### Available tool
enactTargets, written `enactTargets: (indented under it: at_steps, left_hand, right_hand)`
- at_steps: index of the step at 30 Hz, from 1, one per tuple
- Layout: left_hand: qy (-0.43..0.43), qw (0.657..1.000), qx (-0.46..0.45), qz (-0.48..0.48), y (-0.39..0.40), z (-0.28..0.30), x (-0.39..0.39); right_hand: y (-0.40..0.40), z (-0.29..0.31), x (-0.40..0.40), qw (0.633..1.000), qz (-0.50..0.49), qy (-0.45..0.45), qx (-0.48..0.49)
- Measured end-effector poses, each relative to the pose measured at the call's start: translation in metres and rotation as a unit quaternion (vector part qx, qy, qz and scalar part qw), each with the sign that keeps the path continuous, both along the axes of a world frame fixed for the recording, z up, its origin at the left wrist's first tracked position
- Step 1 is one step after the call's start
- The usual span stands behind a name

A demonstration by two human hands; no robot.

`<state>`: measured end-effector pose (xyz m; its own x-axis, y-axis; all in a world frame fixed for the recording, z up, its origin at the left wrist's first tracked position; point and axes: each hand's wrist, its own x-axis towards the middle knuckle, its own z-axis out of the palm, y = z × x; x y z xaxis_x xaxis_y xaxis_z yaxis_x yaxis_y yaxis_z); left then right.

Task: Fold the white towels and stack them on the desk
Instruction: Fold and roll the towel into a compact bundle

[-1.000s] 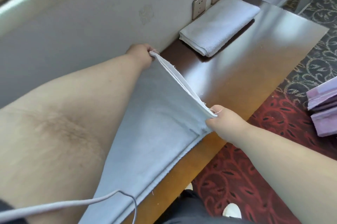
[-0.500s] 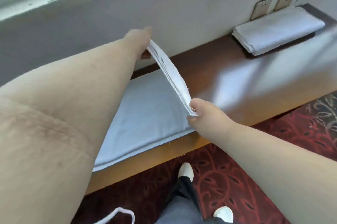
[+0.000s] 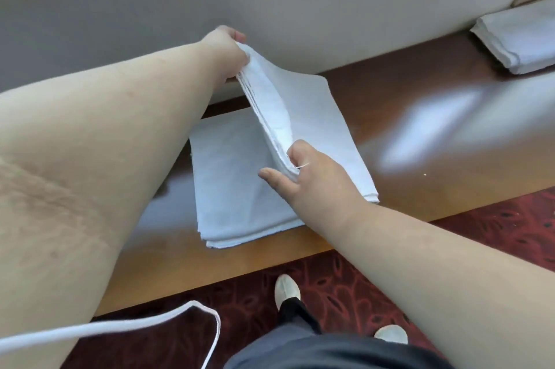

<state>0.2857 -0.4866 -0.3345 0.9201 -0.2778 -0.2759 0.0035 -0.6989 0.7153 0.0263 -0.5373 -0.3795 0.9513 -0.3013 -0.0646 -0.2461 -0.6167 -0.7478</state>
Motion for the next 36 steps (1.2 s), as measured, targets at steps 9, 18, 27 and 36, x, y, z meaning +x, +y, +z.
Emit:
enactTargets:
  at_steps: [9, 18, 27, 36]
  left_hand:
    - [-0.037, 0.995, 0.086, -0.022, 0.080, -0.030, 0.044]
    - [0.005, 0.974, 0.219, -0.052, 0.136, -0.116, 0.050]
    - [-0.091, 0.942, 0.294, -0.134, 0.120, -0.146, -0.042]
    - [0.008, 0.878, 0.425, -0.221, 0.074, -0.169, -0.153]
  right_hand:
    - [0.089, -0.024, 0.040, 0.990, 0.107, 0.057, 0.067]
    - [0.127, -0.090, 0.061, 0.951, 0.244, 0.180, 0.062]
    - [0.018, -0.096, 0.067, 0.980, 0.115, 0.115, -0.116]
    - [-0.053, -0.123, 0.018, 0.871, 0.213, 0.325, -0.299]
